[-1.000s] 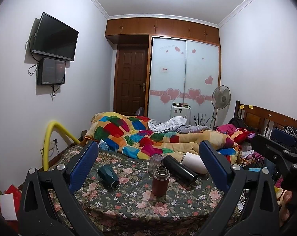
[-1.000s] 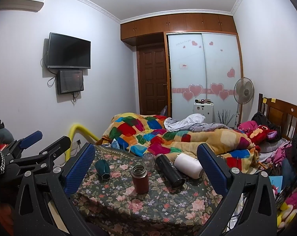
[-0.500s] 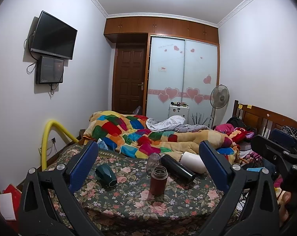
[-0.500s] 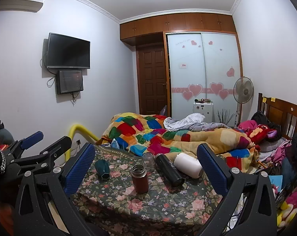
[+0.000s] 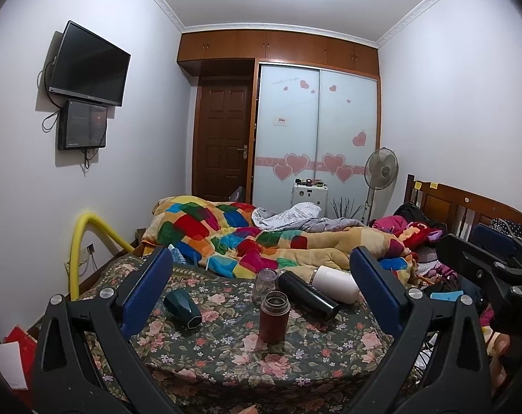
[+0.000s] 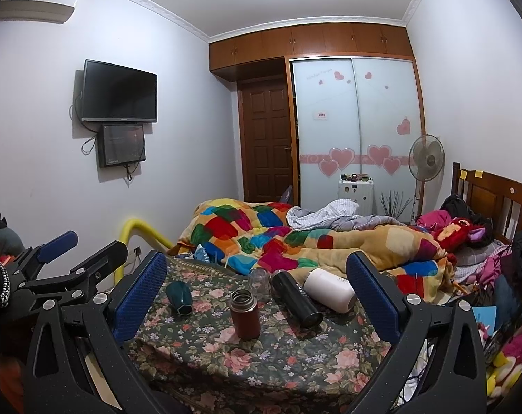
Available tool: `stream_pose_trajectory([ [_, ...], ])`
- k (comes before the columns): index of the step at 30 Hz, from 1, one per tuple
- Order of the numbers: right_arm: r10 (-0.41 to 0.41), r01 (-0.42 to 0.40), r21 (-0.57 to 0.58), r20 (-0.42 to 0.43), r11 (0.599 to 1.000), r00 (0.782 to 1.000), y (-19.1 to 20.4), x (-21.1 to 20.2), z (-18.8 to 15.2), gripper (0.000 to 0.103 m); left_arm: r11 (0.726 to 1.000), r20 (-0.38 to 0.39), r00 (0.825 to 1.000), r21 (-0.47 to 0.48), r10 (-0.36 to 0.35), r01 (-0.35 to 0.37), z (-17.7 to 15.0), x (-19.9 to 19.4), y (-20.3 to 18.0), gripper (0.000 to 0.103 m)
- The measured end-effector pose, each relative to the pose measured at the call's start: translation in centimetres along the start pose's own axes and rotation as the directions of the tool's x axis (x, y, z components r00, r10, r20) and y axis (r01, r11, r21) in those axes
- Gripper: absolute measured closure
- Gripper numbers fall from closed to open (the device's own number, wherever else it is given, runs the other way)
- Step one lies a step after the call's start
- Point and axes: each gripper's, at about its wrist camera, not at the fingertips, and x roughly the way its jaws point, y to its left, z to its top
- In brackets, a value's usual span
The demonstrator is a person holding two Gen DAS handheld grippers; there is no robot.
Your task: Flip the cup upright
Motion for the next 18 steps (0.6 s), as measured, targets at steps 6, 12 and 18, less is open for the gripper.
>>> stream_pose_trajectory([
  [6,0.0,0.0,0.002,0.0,1.0,1.0,0.0,0.0,0.0,0.0,1.0,0.0,1.0,0.0,-0.001,0.001,0.0,0.0,-0.1,0.0],
  [12,-0.001,0.001,0.0,-0.006,1.0,1.0,0.0,0.1,0.0,0.0,1.0,-0.005,1.0,-0.004,-0.002,0.002,0.0,0.1,0.0,0.0],
  [18,-0.005,0.004,-0.017,-0.023,1.0,1.0,0.9,0.8,0.1,0.0,1.0,-0.018,1.0,-0.016,-0.006,0.006,-0.3,0.7,1.0,0.0],
])
